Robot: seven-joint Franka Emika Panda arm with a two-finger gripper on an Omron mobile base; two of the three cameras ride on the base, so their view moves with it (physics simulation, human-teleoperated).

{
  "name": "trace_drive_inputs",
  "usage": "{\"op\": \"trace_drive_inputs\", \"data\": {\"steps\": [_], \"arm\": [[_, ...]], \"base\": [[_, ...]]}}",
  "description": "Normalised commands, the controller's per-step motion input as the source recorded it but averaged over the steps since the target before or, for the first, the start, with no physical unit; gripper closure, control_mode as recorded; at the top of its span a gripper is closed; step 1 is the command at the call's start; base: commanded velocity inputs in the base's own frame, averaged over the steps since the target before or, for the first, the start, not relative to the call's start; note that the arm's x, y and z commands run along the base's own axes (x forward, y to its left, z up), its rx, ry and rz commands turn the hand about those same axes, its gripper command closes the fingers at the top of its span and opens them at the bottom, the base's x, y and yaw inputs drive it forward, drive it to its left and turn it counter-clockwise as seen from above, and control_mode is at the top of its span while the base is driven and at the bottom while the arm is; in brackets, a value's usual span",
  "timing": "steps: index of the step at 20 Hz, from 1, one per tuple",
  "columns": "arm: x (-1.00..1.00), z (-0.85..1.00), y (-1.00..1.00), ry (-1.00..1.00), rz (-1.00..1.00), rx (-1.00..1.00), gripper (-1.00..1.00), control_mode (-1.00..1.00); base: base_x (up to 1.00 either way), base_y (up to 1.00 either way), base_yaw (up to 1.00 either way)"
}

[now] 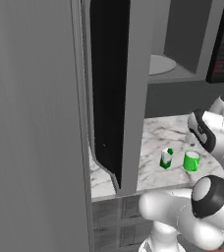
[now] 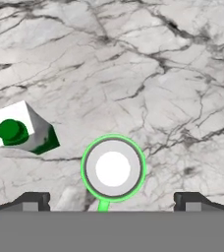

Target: Pick the mug from the counter and place it inside the microwave. Then close the microwave.

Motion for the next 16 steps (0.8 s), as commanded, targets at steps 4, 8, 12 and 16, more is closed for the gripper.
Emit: {"op": "trace_drive_inputs", "data": {"steps": [4,8,12,16], "arm": [[0.0,-0.14,0.0,-0.06,0.0,0.0,-1.0,-1.0],[0.0,-0.05,0.01,0.0,-0.01,0.0,-1.0,-1.0],[-0.01,-0.02,0.0,0.03,-0.02,0.0,-1.0,-1.0],[-0.01,-0.19,0.0,0.0,-0.03,0.0,-1.0,-1.0]], "base": [[0.0,0.0,0.0],[0.0,0.0,0.0],[0.0,0.0,0.0],[0.0,0.0,0.0]]}}
